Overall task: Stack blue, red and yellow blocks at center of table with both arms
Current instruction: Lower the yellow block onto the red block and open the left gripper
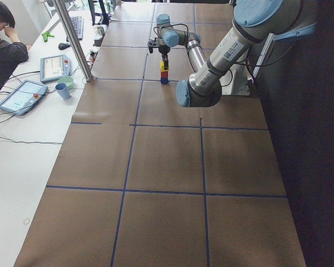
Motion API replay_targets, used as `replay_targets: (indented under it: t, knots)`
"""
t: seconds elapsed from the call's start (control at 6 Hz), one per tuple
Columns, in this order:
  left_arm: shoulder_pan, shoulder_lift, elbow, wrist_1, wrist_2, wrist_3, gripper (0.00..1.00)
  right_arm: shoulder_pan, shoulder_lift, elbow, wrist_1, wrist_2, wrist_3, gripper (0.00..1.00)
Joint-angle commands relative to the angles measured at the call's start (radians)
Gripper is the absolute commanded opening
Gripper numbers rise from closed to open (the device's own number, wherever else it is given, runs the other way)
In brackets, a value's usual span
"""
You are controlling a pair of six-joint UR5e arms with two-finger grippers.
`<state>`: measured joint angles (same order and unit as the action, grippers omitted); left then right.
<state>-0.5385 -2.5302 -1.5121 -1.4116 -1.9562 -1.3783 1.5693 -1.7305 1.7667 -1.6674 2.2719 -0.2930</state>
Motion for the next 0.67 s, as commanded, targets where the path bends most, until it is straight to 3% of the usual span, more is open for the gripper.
replay_targets:
  t: [0.0, 0.33, 0.5]
  knots:
    - [0.0, 0.002, -0.002, -0.013, 0.002, 0.013, 0.56, 0.0, 0.0, -0.001, 0.0, 0.0, 0.0, 1.0]
    - [0.0, 0.004, -0.003, -0.015, 0.006, 0.013, 0.93, 0.0, 0.0, -0.001, 0.0, 0.002, 0.0, 1.0]
    - [0.0, 0.002, -0.005, -0.013, 0.006, 0.013, 0.99, 0.0, 0.0, -0.001, 0.0, 0.0, 0.0, 1.0]
